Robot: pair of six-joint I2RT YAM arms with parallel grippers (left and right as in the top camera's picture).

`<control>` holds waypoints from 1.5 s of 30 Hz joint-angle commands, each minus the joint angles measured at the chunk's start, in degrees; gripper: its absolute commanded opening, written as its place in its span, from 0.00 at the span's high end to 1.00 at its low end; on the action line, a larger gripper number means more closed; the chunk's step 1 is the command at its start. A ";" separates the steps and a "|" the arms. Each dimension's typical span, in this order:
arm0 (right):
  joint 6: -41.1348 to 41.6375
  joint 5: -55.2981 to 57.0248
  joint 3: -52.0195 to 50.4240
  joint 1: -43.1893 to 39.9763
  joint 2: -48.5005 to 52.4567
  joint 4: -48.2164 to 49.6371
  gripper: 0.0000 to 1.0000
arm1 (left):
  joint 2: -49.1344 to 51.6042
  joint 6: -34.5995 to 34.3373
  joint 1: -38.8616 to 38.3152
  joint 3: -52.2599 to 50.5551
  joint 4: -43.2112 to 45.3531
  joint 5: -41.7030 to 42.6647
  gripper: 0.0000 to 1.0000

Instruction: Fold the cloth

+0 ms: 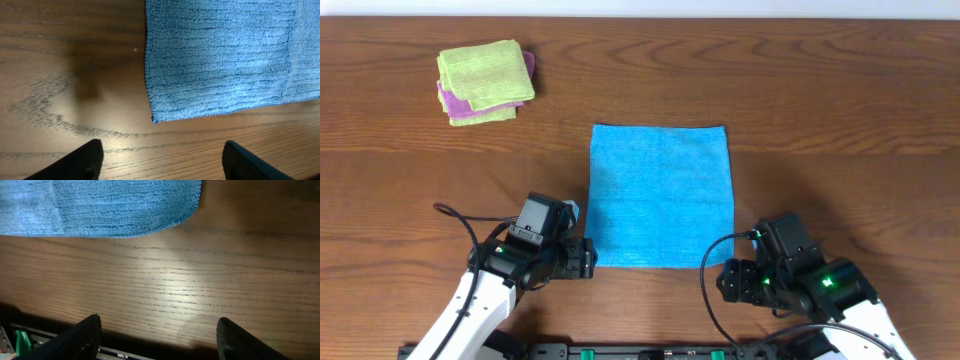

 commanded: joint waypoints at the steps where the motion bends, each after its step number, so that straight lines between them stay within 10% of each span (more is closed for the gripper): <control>1: 0.94 1.38 -0.26 0.37 -0.17 -0.42 0.31 | 0.09 -0.39 -0.20 -0.15 -0.26 -0.57 0.18; 5: 0.94 3.48 -0.28 0.37 0.35 -0.22 0.37 | 0.09 -2.97 -0.20 -0.15 -0.13 1.57 0.11; 17: 0.94 1.49 -0.28 0.37 9.68 6.99 0.45 | 0.15 -3.10 -0.20 -0.15 3.87 5.79 0.37; 45: -0.17 3.69 -0.39 -3.08 16.85 14.64 0.49 | 7.37 -1.16 -0.28 -0.15 3.50 1.27 0.51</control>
